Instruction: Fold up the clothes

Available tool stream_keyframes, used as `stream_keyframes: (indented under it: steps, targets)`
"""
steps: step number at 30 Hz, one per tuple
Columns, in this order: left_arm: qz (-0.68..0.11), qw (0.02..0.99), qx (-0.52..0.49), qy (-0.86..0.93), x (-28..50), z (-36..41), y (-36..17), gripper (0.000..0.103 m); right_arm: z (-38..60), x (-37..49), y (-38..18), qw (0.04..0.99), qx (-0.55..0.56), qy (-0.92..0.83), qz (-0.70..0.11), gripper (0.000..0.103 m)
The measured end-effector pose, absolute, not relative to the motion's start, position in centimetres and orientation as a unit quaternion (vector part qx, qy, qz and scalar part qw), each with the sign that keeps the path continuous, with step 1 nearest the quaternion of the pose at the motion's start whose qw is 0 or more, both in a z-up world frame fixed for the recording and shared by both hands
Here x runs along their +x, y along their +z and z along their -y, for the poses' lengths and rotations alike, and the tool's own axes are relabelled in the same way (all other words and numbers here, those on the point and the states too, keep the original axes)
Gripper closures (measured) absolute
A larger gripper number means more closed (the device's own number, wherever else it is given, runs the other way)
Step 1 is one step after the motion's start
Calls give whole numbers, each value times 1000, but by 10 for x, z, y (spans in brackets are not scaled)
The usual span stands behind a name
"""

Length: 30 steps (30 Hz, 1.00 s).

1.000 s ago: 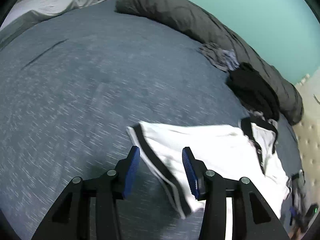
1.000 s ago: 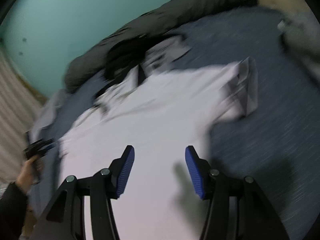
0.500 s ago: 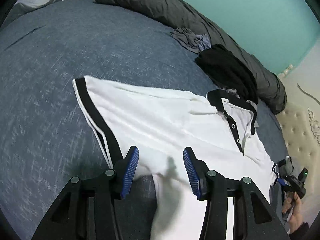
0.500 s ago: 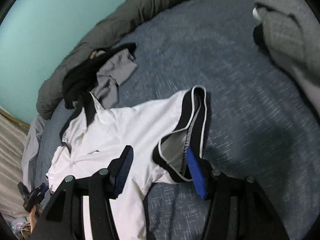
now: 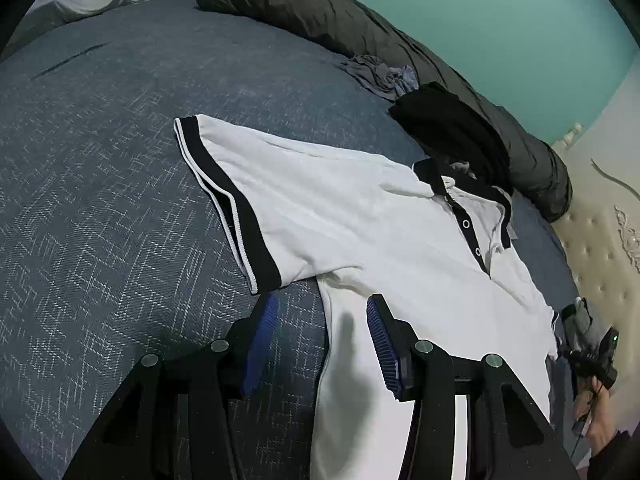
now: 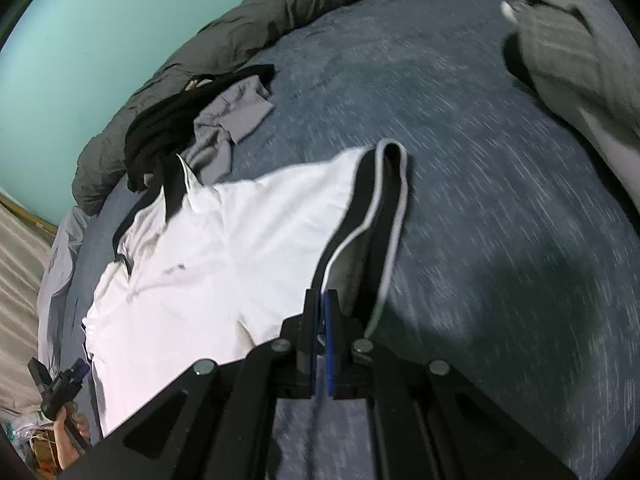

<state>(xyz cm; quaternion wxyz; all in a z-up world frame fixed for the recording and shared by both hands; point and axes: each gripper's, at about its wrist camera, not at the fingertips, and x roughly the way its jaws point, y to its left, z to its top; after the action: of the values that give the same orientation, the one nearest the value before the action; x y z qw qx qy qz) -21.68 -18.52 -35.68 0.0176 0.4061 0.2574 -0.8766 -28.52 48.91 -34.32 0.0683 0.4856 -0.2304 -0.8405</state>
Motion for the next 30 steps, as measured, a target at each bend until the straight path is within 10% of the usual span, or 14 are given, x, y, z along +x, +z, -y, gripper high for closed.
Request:
stream_keyframes:
  steps: [15,20,30]
  targets:
    - [-255,15,411,-875,-217,184,-365,52,-497,-269,-363,64,499,-824,261,99]
    - [-258,14,411,-874,-217,184,-366,52,-501,-276,-348,53,492,-832,250,62]
    - [-259,14,412,-874,-219,186,-367,51,-515,-343,-335,2,456,-859,234,53]
